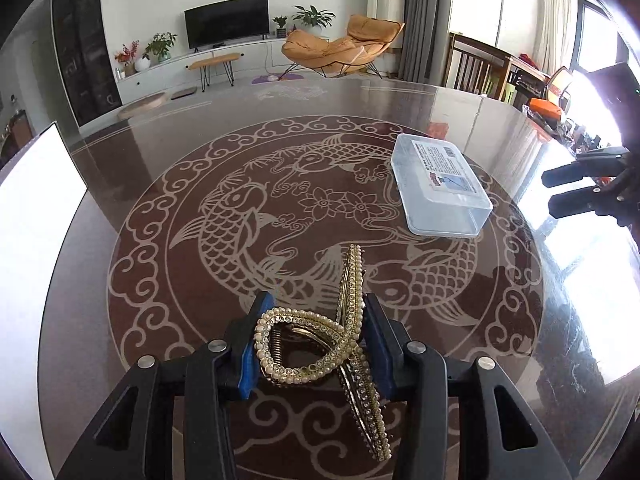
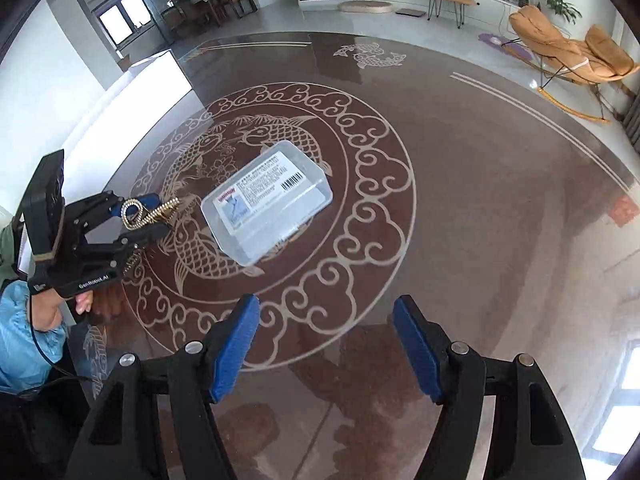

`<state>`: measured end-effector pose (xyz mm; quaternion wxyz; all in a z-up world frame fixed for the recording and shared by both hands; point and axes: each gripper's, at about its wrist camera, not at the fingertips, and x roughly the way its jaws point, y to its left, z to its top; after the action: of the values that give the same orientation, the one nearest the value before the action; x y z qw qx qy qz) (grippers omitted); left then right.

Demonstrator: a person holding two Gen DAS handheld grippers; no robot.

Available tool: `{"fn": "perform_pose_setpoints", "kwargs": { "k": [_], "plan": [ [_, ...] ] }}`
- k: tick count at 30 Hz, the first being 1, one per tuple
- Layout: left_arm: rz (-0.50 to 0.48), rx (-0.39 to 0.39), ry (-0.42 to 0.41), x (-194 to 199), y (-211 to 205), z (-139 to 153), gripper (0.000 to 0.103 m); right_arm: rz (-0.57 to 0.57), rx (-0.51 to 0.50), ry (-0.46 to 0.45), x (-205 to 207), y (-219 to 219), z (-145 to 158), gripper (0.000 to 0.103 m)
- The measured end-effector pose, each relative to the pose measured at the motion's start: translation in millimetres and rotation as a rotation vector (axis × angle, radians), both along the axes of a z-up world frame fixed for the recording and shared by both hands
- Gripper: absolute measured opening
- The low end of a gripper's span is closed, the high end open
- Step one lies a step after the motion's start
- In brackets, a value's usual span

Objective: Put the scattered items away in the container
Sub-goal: 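Grasp the clear plastic box with the right gripper while the left holds the clip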

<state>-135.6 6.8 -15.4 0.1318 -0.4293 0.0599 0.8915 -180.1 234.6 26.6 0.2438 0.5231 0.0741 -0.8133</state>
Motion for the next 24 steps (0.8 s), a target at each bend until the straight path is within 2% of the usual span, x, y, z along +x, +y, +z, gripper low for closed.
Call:
{"fn": "perform_pose_setpoints", "kwargs": {
  "k": [2, 4, 7, 9, 11, 15, 18, 20, 22, 24],
  "plan": [
    [0.002, -0.007, 0.002, 1, 0, 0, 0.046, -0.076, -0.063, 0.034, 11, 2, -4, 0.071],
    [0.003, -0.012, 0.003, 2, 0, 0, 0.047, -0.182, -0.171, 0.024, 15, -2, -10, 0.071],
    [0.009, -0.025, 0.007, 2, 2, 1, 0.048, -0.368, -0.351, 0.018, 2, -29, -12, 0.071],
    [0.015, -0.029, 0.008, 1, 2, 2, 0.048, -0.458, -0.404, 0.021, -14, -50, -11, 0.071],
    [0.022, -0.023, 0.006, 0, 1, 2, 0.048, -0.503, -0.346, 0.027, -29, -74, -8, 0.071],
    [0.033, -0.012, 0.003, 0, -3, 2, 0.047, -0.554, -0.119, 0.025, -52, -116, -19, 0.072],
    [0.034, -0.007, 0.001, 0, -5, 2, 0.047, -0.547, -0.012, 0.079, -56, -129, -22, 0.073],
    [0.034, -0.005, 0.0, 0, -5, 2, 0.047, -0.533, -0.019, 0.113, -51, -124, -24, 0.069],
    [0.034, -0.004, 0.0, 1, -6, 3, 0.047, -0.513, 0.021, 0.149, -43, -118, -25, 0.063],
    [0.034, -0.005, 0.0, 0, -6, 2, 0.047, -0.495, 0.018, 0.164, -30, -104, -26, 0.063]
  ]
}}
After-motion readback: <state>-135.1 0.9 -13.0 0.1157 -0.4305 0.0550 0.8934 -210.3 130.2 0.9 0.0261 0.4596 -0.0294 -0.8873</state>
